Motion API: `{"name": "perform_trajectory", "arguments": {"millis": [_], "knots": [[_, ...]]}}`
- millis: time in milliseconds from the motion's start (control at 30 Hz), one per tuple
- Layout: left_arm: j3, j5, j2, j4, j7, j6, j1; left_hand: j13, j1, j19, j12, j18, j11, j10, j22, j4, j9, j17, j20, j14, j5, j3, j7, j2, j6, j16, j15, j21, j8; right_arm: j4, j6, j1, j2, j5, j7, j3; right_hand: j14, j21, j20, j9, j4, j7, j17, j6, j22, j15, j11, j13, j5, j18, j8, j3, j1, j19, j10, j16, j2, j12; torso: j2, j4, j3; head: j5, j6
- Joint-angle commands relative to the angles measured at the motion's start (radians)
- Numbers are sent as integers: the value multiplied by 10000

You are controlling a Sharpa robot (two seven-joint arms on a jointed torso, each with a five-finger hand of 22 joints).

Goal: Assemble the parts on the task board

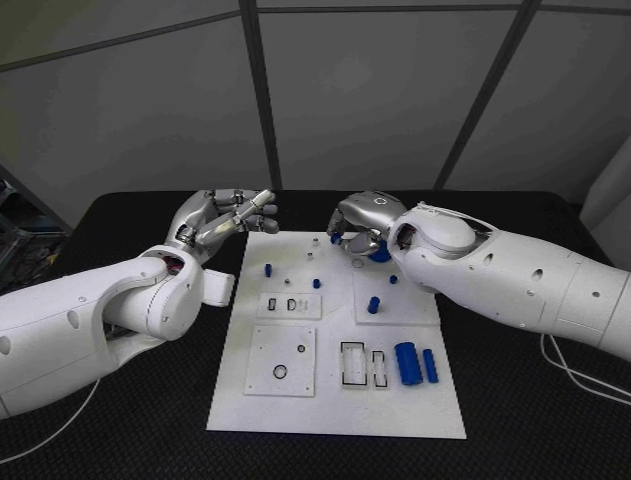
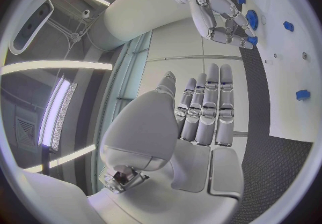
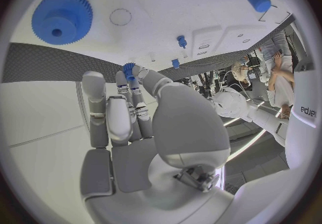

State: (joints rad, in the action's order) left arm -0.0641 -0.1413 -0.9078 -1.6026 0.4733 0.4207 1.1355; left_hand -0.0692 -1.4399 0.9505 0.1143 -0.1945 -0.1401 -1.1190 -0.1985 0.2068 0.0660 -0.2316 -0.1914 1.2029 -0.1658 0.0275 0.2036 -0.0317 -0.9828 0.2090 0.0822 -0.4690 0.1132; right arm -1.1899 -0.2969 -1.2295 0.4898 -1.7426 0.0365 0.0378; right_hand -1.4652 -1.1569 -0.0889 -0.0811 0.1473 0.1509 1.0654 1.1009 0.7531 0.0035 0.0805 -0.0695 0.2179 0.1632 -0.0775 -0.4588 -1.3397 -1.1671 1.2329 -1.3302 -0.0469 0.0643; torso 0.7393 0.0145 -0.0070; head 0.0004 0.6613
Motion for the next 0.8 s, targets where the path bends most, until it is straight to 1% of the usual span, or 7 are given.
{"name": "perform_trajectory", "arguments": {"millis": [33,67,167,533,600,700,800], "knots": [[-10,-47,26,10,48,-115,18,5,56,16,-48,138,-55,-21,-15,-3,-8,-11,-26,40,50,53,66,74,-20,-55,50,-27,-46,334,-384,-30,-268,12,-101,6,-339,-69,-18,19,5,55,20,-29,22,-22,36,6,50,-192,58,-83,-25,-48,-30,-65,-54,-21,2,-3,2,34,-33],[-10,-47,32,16,47,-116,19,5,56,16,-48,138,-55,-21,-15,-3,-8,-11,-26,40,50,53,66,74,-20,-55,50,-27,-46,442,-360,-33,-361,-8,-111,5,-340,-76,-20,20,3,56,26,-32,32,-21,39,8,49,-193,61,-86,-23,-50,-36,-69,-56,-22,5,0,1,35,5],[-11,-47,50,24,46,-123,22,5,56,16,-48,138,-55,-21,-15,-3,-8,-11,-26,40,50,53,66,74,-20,-55,50,-27,-46,658,-308,-37,-564,-51,-125,4,-341,-91,-23,22,-1,60,39,-41,54,-16,45,11,46,-197,69,-95,-16,-54,-50,-78,-61,-26,5,11,-9,19,7],[-13,-47,91,50,47,-137,28,5,56,16,-48,138,-55,-21,-15,-3,-8,-11,-26,40,50,53,66,74,-20,-55,50,-27,-46,1094,-113,-39,-1001,-90,-176,0,-341,-131,-37,29,-26,75,63,-66,108,-1,61,18,42,-205,90,-123,14,-59,-94,-100,-71,-30,31,19,-14,79,-7],[-14,-47,91,54,47,-136,31,5,56,16,-48,138,-55,-21,-15,-3,-8,-11,-26,40,50,53,66,74,-20,-55,50,-27,-46,1200,-47,-39,-1096,-126,-155,-1,-341,-140,-41,31,-32,78,66,-71,119,2,64,19,40,-206,94,-128,22,-59,-103,-104,-75,-30,20,10,-10,103,-74],[-15,-47,89,65,47,-132,35,3,59,6,-67,137,-56,-28,-13,-2,-5,-29,-30,37,50,47,65,63,-30,-81,52,-24,-57,1295,21,-38,-1184,-162,-129,-4,-340,-145,-45,34,-40,82,69,-81,123,7,68,21,36,-206,100,-135,32,-54,-116,-109,-79,-30,19,1,-12,125,-52],[-16,-47,100,73,48,-136,41,3,59,6,-67,137,-56,-28,-13,-2,-5,-29,-30,37,50,47,65,63,-30,-81,52,-24,-57,1401,67,-37,-1277,-185,-122,-6,-340,-151,-49,35,-48,86,81,-88,127,11,72,22,28,-207,104,-141,42,-49,-127,-117,-82,-30,35,15,-15,111,-45]]}}
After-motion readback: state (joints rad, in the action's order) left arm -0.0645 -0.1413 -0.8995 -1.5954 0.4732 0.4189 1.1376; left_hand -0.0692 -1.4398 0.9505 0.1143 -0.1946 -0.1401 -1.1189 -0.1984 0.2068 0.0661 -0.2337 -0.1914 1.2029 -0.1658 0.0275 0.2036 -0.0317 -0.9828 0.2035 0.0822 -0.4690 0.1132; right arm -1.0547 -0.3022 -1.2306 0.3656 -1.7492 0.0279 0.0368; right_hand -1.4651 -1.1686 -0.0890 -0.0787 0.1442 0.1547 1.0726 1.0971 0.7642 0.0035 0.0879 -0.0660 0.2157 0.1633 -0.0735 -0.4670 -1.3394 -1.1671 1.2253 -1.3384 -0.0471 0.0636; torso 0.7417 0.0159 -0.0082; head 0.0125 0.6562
